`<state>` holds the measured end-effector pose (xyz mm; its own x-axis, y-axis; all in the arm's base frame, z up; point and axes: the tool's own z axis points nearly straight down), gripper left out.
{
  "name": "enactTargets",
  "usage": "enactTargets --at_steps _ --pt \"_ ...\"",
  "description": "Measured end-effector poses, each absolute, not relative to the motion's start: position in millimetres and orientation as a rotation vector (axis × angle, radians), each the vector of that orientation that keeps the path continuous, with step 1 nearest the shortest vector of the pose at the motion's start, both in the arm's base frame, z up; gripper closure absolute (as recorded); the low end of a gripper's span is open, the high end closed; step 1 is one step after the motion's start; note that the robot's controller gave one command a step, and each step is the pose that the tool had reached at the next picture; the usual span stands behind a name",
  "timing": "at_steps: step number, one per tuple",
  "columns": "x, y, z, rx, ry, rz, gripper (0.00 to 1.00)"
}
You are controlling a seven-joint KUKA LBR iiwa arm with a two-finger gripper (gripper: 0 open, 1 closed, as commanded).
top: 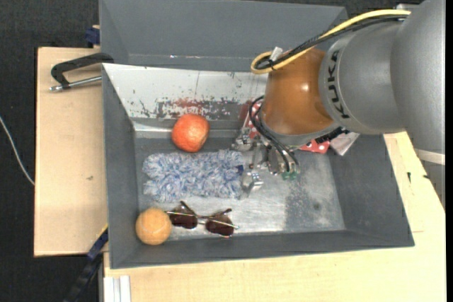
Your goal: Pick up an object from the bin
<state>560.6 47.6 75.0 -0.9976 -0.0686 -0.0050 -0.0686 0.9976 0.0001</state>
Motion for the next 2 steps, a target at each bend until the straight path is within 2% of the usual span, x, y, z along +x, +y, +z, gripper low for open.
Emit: enactTargets --at_steps 1,2 --pt "560.6 96 96 -0.139 3.131 0.005 0.00" --pt "554.9 108 76 -0.641 3.068 -0.002 1.00"
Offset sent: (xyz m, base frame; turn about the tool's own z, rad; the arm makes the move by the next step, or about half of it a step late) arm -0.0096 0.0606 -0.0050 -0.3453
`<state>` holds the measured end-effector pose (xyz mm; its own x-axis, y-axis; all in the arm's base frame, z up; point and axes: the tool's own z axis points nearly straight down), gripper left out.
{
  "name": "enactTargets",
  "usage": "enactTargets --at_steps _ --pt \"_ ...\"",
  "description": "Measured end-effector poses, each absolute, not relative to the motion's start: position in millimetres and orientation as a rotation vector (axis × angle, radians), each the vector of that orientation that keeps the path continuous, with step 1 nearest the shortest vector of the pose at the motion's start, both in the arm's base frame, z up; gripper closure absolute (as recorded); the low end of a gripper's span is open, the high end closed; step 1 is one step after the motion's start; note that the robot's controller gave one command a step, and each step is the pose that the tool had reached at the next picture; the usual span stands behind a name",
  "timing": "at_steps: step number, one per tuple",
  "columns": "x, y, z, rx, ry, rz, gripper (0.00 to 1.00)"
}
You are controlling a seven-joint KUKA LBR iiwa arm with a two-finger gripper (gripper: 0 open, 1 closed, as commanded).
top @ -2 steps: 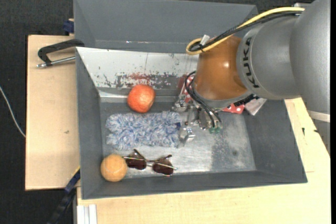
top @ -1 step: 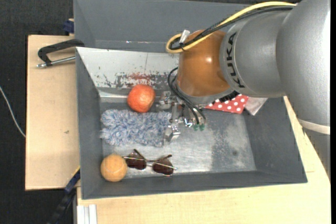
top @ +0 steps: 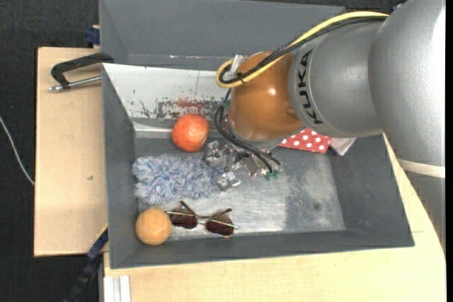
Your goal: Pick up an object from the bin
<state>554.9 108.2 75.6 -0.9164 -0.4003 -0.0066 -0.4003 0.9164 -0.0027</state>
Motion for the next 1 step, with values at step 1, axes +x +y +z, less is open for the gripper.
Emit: enactTargets --at_steps 1 --pt "554.9 108.2 75.6 -0.641 3.068 -0.002 1.00"
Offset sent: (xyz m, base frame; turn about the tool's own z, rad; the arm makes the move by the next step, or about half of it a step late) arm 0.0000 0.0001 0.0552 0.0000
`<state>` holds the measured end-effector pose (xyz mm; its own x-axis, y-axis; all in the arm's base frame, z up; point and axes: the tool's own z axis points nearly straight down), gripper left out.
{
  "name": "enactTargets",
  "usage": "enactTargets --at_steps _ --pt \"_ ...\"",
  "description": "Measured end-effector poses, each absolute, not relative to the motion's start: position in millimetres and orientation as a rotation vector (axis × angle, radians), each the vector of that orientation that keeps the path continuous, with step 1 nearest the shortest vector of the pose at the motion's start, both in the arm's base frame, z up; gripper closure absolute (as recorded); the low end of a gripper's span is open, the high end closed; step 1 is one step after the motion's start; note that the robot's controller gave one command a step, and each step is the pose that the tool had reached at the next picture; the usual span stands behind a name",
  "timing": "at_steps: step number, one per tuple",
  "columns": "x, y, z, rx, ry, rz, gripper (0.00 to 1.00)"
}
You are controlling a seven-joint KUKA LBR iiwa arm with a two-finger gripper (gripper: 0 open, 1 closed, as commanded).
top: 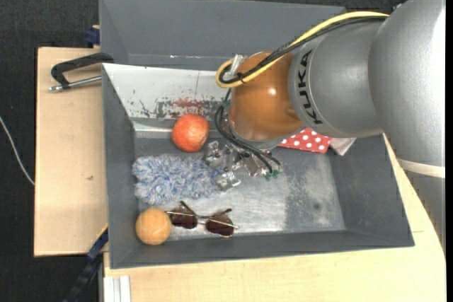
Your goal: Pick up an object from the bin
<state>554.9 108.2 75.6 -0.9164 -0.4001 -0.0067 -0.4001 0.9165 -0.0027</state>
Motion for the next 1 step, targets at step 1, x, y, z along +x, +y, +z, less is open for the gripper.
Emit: enactTargets --at_steps 1 --pt "553.9 108.2 78.7 -0.641 3.070 -0.001 1.00"
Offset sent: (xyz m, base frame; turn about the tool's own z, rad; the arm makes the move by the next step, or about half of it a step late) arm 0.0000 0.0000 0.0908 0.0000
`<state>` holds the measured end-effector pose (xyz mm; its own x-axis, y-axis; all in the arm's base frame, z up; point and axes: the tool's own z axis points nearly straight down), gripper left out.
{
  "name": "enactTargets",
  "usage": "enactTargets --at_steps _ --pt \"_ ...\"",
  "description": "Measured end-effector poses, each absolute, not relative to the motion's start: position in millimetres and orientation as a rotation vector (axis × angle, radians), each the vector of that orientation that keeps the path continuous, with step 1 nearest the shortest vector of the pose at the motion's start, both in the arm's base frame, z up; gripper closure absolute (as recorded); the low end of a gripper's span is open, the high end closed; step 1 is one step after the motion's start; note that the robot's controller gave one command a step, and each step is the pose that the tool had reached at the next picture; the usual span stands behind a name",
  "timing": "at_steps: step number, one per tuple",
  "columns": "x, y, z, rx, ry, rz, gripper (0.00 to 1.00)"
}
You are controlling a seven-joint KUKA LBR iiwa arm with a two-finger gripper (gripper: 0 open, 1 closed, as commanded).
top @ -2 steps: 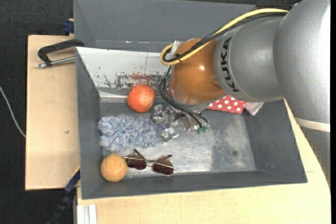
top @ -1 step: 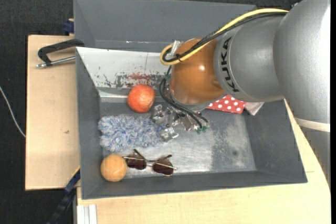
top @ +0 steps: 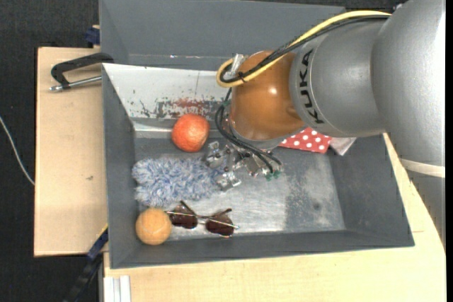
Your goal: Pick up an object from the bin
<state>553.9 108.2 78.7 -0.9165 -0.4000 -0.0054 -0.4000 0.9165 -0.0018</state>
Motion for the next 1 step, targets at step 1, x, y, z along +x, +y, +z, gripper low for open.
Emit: enactTargets --at_steps 1 --pt "555.0 109.3 164.7 -0.641 3.072 0.002 1.00"
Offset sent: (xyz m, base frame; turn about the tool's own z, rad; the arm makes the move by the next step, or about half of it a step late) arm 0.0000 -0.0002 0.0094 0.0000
